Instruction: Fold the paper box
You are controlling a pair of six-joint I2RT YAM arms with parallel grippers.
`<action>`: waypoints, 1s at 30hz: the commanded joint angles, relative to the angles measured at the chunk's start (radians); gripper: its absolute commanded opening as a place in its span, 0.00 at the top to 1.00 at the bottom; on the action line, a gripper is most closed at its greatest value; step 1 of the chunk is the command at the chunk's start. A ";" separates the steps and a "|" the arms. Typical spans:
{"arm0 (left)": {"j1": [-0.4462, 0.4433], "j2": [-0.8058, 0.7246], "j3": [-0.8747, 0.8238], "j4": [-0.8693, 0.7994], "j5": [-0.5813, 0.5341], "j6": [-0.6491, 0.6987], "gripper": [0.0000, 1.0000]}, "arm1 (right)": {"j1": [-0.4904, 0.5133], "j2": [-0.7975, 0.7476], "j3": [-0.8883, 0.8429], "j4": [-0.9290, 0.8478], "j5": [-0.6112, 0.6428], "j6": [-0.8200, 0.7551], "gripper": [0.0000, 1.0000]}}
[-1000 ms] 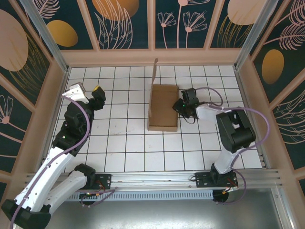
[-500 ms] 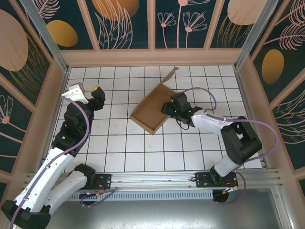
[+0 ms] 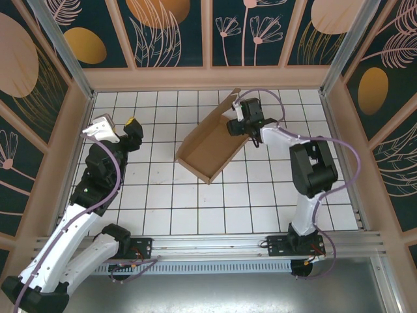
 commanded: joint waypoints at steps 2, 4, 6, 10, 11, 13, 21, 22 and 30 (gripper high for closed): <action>0.006 -0.013 -0.007 0.029 0.003 -0.003 0.28 | -0.009 0.076 0.107 -0.043 -0.110 -0.139 0.31; 0.005 -0.018 -0.007 0.030 -0.006 -0.002 0.28 | -0.011 0.113 0.120 -0.044 -0.103 -0.132 0.31; 0.005 -0.025 -0.009 0.032 -0.016 0.000 0.28 | -0.011 0.155 0.139 -0.064 -0.078 -0.115 0.37; 0.005 -0.029 -0.013 0.034 -0.020 -0.003 0.28 | -0.009 0.178 0.104 -0.036 0.029 -0.052 0.56; 0.005 -0.029 -0.011 0.034 -0.017 -0.003 0.28 | -0.009 0.163 0.079 -0.014 0.040 -0.038 0.58; 0.005 -0.024 -0.010 0.032 -0.011 -0.007 0.28 | -0.009 0.122 0.016 0.037 0.056 -0.003 0.65; 0.005 0.001 -0.009 0.032 0.036 -0.023 0.28 | 0.011 -0.021 -0.169 0.047 0.157 0.201 0.84; 0.005 0.007 -0.007 0.031 0.047 -0.024 0.28 | 0.018 -0.036 -0.195 0.044 0.170 0.227 0.85; 0.005 0.034 -0.003 0.030 0.080 -0.028 0.28 | 0.050 -0.188 -0.382 0.015 0.198 0.370 0.74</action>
